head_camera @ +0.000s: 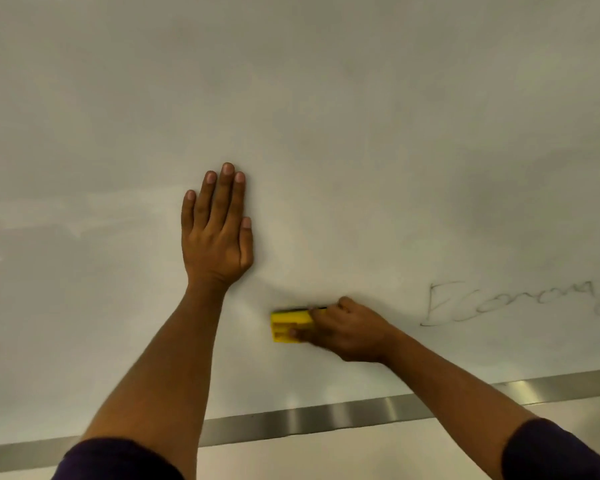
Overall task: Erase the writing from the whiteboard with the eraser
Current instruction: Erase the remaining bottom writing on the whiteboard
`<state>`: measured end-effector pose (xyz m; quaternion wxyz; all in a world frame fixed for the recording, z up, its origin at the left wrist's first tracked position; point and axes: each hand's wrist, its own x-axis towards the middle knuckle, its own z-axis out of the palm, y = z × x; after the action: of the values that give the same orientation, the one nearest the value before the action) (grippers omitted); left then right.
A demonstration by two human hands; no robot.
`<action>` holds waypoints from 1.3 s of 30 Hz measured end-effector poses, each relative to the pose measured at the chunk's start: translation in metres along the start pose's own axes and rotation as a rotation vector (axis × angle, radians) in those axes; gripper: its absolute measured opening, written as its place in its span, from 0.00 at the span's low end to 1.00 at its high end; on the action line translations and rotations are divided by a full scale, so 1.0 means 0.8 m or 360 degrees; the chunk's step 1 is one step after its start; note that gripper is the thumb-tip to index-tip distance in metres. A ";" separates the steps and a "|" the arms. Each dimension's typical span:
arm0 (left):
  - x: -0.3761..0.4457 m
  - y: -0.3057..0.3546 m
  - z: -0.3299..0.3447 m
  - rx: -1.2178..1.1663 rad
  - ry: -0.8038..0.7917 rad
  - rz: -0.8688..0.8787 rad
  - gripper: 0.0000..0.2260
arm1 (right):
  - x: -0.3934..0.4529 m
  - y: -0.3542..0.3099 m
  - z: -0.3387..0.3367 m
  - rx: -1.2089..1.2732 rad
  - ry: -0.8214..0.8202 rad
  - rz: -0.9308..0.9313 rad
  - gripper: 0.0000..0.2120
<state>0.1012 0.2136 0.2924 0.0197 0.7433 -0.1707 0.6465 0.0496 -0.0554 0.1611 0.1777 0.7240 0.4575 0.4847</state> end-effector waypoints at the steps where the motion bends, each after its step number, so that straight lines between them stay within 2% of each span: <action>1: -0.004 0.006 0.001 -0.0026 0.0011 -0.0055 0.28 | -0.003 0.002 0.001 -0.0038 0.0079 0.0244 0.27; 3: -0.008 0.016 0.005 -0.0048 0.0028 -0.0159 0.28 | 0.003 0.002 0.007 -0.0048 0.0314 0.0943 0.30; 4: -0.008 0.019 0.006 -0.0044 0.0025 -0.0206 0.27 | 0.011 -0.001 0.008 -0.0025 0.0410 0.1179 0.31; 5: -0.008 0.022 0.007 -0.0040 0.0018 -0.0247 0.27 | 0.018 -0.005 0.008 -0.0012 0.0433 0.1248 0.30; 6: -0.008 0.025 0.007 -0.0042 0.0009 -0.0283 0.28 | 0.020 -0.012 0.008 0.0011 0.0345 0.1092 0.29; 8: -0.009 0.036 0.007 -0.0031 0.0002 -0.0339 0.28 | 0.008 -0.021 0.007 -0.0011 0.0057 0.0444 0.28; 9: -0.010 0.042 0.008 -0.0018 -0.0002 -0.0370 0.28 | 0.000 -0.014 0.003 -0.0048 -0.0001 0.0293 0.28; 10: -0.009 0.050 0.009 -0.0019 -0.0005 -0.0399 0.28 | -0.007 -0.005 0.001 -0.0079 0.0031 0.0368 0.28; 11: -0.009 0.057 0.010 -0.0034 -0.0011 -0.0421 0.27 | -0.011 0.002 -0.002 -0.0107 0.0135 0.0666 0.28; 13: -0.009 0.065 0.012 -0.0067 -0.0021 -0.0429 0.27 | -0.014 0.015 -0.008 -0.0032 0.0465 0.1547 0.28; 14: -0.008 0.068 0.013 -0.0076 -0.0027 -0.0400 0.27 | -0.013 0.016 -0.013 -0.0037 0.0574 0.1837 0.28; 15: -0.007 0.071 0.014 -0.0085 -0.0031 -0.0322 0.28 | -0.014 0.014 -0.017 -0.0082 0.0594 0.1859 0.28; 18: 0.002 0.096 0.018 -0.0129 -0.0059 0.0226 0.33 | -0.047 0.003 -0.019 -0.0050 0.0181 0.0947 0.26; 19: 0.007 0.108 0.020 -0.0138 -0.0057 0.0370 0.33 | -0.062 0.012 -0.024 -0.0052 0.0135 0.0930 0.24; 20: 0.013 0.120 0.022 -0.0149 -0.0056 0.0428 0.33 | -0.074 0.022 -0.027 -0.0061 0.0150 0.1186 0.23; 22: 0.026 0.140 0.025 -0.0164 -0.0062 0.0417 0.32 | -0.079 0.033 -0.036 0.0038 0.0448 0.2177 0.24; 23: 0.034 0.148 0.025 -0.0174 -0.0064 0.0450 0.31 | -0.079 0.033 -0.037 0.0028 0.0574 0.2448 0.26; 24: 0.042 0.157 0.027 -0.0191 -0.0076 0.0552 0.31 | -0.081 0.030 -0.037 -0.0006 0.0550 0.2391 0.27; 26: 0.064 0.177 0.031 -0.0239 -0.0118 0.0870 0.30 | -0.099 0.010 -0.030 -0.0063 0.0253 0.1587 0.26; 27: 0.077 0.189 0.033 -0.0253 -0.0126 0.0991 0.29 | -0.115 0.011 -0.032 -0.0059 0.0131 0.1290 0.25; 28: 0.089 0.202 0.036 -0.0260 -0.0134 0.1047 0.29 | -0.127 0.017 -0.037 -0.0036 0.0077 0.1296 0.25; 29: 0.099 0.215 0.038 -0.0267 -0.0144 0.1046 0.28 | -0.136 0.024 -0.040 0.0017 0.0138 0.1608 0.24; 30: 0.108 0.228 0.040 -0.0279 -0.0146 0.1011 0.28 | -0.135 0.029 -0.044 0.0106 0.0318 0.2156 0.24; 31: 0.113 0.242 0.043 -0.0294 -0.0146 0.0960 0.28 | -0.130 0.030 -0.047 0.0148 0.0495 0.2583 0.25; 32: 0.115 0.254 0.045 -0.0315 -0.0148 0.0900 0.29 | -0.122 0.031 -0.047 0.0157 0.0546 0.2732 0.26; 33: 0.116 0.266 0.046 -0.0341 -0.0146 0.0833 0.29 | -0.120 0.029 -0.046 0.0151 0.0469 0.2585 0.25; 35: 0.111 0.284 0.048 -0.0388 -0.0125 0.0704 0.31 | -0.129 0.020 -0.044 0.0104 0.0197 0.1827 0.23; 36: 0.108 0.290 0.051 -0.0411 -0.0106 0.0653 0.31 | -0.140 0.026 -0.048 0.0062 0.0112 0.1601 0.22; 37: 0.105 0.294 0.054 -0.0430 -0.0091 0.0610 0.31 | -0.152 0.034 -0.052 0.0022 0.0094 0.1632 0.22; 38: 0.101 0.296 0.056 -0.0445 -0.0080 0.0581 0.31 | -0.158 0.040 -0.053 0.0066 0.0190 0.1956 0.22; 39: 0.099 0.298 0.060 -0.0465 -0.0067 0.0556 0.31 | -0.158 0.045 -0.053 0.0148 0.0424 0.2457 0.24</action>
<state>0.0886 -0.0404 0.3157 0.0112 0.7051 -0.3890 0.5928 0.0163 -0.1870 0.1379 -0.2962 0.7797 -0.1379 0.5341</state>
